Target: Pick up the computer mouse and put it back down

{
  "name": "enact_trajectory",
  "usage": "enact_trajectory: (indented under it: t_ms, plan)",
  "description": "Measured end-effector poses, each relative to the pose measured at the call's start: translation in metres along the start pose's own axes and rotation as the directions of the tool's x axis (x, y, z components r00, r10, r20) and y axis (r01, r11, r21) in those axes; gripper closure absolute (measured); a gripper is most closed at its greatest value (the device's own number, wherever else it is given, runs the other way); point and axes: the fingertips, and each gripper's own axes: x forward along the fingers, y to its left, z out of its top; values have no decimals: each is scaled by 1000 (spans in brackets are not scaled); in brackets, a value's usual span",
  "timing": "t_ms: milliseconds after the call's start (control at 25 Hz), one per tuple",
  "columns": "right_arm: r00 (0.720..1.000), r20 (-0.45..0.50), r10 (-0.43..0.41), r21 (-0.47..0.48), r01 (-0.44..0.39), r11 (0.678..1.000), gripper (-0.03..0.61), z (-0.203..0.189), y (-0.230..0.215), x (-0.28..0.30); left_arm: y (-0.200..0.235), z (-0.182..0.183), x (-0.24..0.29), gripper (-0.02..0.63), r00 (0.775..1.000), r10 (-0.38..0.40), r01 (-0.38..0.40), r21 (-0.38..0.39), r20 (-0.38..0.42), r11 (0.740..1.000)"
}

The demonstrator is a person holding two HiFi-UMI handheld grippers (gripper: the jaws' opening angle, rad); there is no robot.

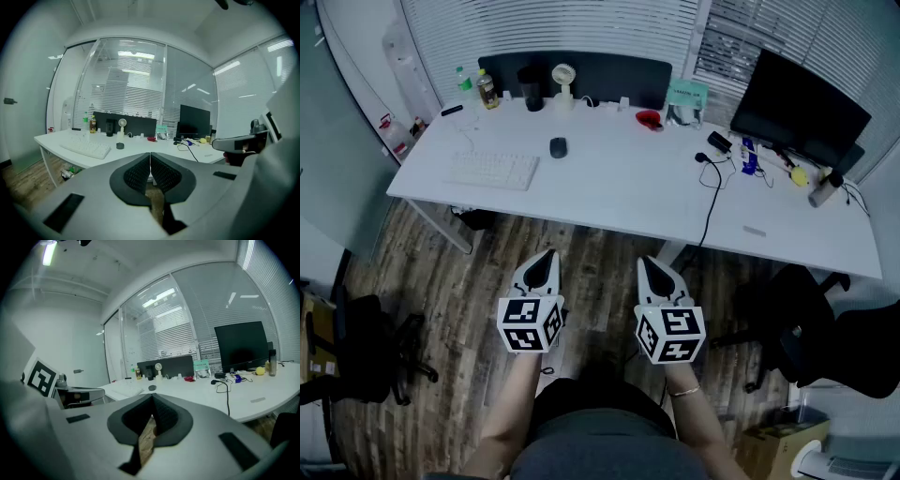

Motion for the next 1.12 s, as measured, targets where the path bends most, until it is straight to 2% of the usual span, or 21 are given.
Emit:
enact_trajectory:
  t_ms: [440, 560, 840, 1120]
  plan:
    - [1000, 2, -9, 17, 9, 1000, 575, -3, -18, 1, -6, 0, 14, 578, 1000, -6, 6, -11, -4, 1000]
    - [1000, 8, 1, 22, -1, 1000, 574, 0, -20, 5, -2, 3, 17, 517, 1000, 13, -13, -8, -3, 1000]
    - [1000, 6, 27, 46, -27, 999, 568, 3, -22, 23, 19, 9, 33, 422, 998, 61, -61, -3, -21, 998]
    - [1000, -13, 17, 39, -16, 999, 557, 6, -27, 58, 49, 8, 73, 376, 997, 66, -67, -23, -44, 997]
